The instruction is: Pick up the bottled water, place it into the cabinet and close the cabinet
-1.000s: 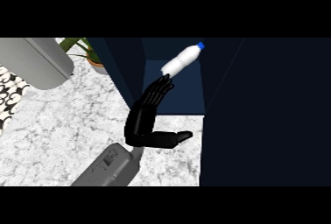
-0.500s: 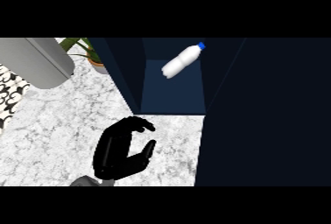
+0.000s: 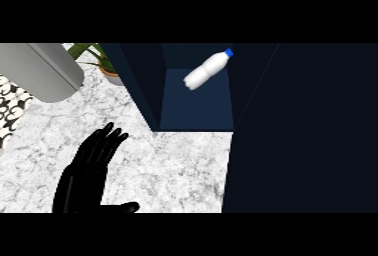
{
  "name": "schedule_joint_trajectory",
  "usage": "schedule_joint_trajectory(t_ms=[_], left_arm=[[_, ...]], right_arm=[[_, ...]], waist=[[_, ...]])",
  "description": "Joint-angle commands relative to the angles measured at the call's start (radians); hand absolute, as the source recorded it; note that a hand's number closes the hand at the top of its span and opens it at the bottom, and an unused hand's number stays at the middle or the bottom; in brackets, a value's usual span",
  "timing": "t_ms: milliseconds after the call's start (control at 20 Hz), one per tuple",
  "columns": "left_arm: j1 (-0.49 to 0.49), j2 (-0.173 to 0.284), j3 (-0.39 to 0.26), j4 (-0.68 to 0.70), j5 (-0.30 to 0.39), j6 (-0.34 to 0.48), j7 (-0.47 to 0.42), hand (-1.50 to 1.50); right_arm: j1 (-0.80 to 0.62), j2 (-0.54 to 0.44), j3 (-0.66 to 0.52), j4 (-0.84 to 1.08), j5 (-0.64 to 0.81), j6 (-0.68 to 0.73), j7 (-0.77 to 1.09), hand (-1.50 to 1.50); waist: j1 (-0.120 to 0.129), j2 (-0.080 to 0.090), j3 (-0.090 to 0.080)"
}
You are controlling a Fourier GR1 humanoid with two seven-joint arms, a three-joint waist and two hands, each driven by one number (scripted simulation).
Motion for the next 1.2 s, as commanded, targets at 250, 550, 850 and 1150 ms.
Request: schedule_joint_trajectory(t_ms=[250, 550, 850, 1150], left_arm=[[0.167, 0.103, 0.107, -0.100, 0.109, -0.094, -0.015, -1.50], [0.200, 0.156, 0.170, -0.123, 0.159, -0.153, -0.009, -1.50], [0.272, 0.223, 0.234, -0.132, 0.212, -0.251, -0.018, -1.50], [0.281, 0.265, 0.260, -0.147, 0.235, -0.300, 0.002, -1.50]], right_arm=[[-0.072, -0.102, 0.186, -0.206, 0.198, 0.043, 0.141, 1.50], [-0.164, -0.100, 0.284, -0.177, 0.169, 0.016, 0.207, 1.50], [-0.181, 0.005, 0.400, -0.095, 0.064, -0.085, 0.223, 1.50], [-0.258, 0.004, 0.419, -0.067, 0.052, -0.080, 0.264, 1.50]], waist=[[0.017, -0.010, -0.006], [0.048, -0.003, -0.013], [0.082, 0.011, -0.012], [0.113, 0.023, -0.011]])
